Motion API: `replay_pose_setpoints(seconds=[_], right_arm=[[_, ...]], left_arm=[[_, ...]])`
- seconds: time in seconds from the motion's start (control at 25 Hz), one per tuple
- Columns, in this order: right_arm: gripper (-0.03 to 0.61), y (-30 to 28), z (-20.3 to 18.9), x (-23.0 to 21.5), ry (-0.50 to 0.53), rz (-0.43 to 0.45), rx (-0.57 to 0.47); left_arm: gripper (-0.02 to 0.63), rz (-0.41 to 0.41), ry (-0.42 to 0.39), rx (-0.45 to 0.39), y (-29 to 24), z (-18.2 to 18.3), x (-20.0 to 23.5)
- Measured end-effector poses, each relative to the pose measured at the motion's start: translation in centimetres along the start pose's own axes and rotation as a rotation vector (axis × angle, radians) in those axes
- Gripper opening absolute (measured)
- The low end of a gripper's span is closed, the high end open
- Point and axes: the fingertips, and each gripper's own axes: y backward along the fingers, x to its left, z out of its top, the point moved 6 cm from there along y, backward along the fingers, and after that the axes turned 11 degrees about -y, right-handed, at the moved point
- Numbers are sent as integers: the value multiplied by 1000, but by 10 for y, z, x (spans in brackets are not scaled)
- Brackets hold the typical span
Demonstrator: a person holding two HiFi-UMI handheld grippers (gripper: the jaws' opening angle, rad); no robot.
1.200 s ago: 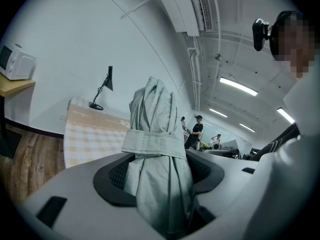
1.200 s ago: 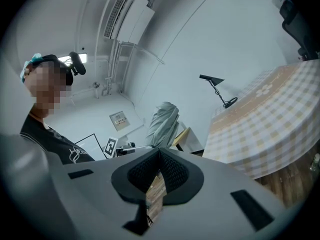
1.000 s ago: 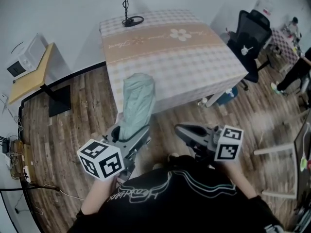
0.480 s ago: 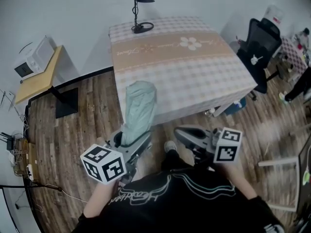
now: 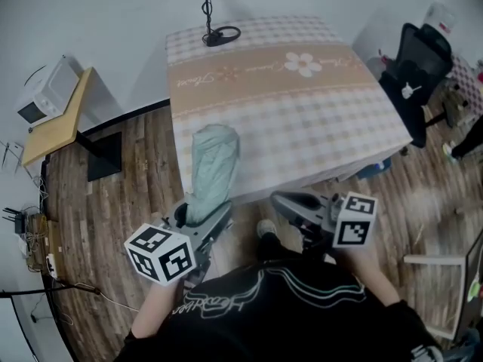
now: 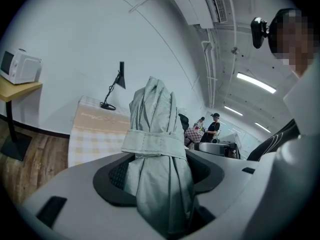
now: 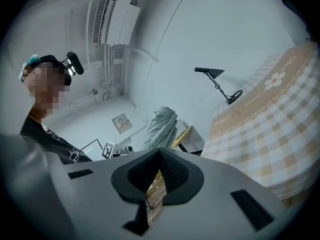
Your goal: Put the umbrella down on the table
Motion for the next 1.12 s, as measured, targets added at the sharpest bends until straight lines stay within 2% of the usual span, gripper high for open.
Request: replay_pose_setpoints(seconds=[0.6,1.12], right_arm=[[12,-18,63,-92,-79,-11,44],[12,-23,100,-152,-131,-27,62]], left_arm=[[265,63,13,75,-93,20,71],[265,164,-128,196,-155,18,116]])
